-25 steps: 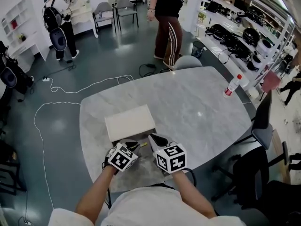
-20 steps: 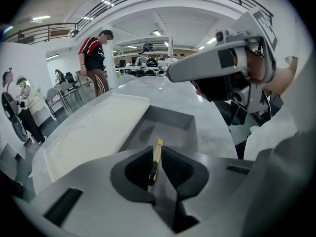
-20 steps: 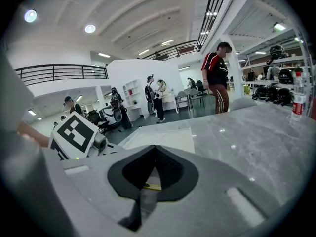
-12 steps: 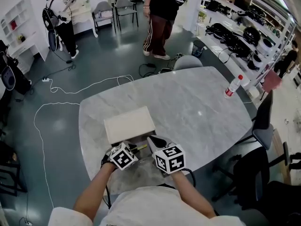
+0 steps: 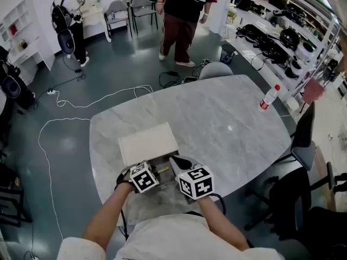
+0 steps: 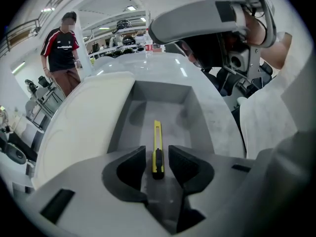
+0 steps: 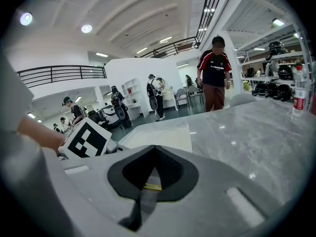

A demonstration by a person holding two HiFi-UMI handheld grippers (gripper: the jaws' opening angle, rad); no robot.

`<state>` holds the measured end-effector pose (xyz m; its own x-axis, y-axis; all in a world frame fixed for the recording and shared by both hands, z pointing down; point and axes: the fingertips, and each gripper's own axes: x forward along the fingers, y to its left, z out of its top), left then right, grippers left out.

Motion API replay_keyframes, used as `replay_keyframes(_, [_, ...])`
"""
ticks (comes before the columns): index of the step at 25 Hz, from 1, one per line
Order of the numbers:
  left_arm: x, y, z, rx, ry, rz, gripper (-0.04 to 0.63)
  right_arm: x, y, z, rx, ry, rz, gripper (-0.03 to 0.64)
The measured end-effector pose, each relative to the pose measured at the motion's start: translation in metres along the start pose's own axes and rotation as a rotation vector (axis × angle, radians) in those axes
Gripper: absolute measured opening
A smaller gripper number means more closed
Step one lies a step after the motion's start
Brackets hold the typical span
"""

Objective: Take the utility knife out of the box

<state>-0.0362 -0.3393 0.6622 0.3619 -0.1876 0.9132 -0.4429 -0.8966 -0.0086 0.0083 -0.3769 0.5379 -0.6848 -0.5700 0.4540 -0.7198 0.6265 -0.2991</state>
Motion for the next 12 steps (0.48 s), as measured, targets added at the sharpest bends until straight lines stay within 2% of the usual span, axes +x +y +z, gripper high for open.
replay_keyframes(4, [0.008, -0.001, -0.006, 0.009, 0.041, -0.01, 0.121, 0.001, -0.001, -0.003, 0.005, 0.007, 0.001, 0.005])
replay_keyframes(12, [0.013, 0.003, -0.006, -0.045, 0.061, -0.008, 0.12, 0.002, -0.008, -0.004, 0.012, 0.011, -0.001, 0.005])
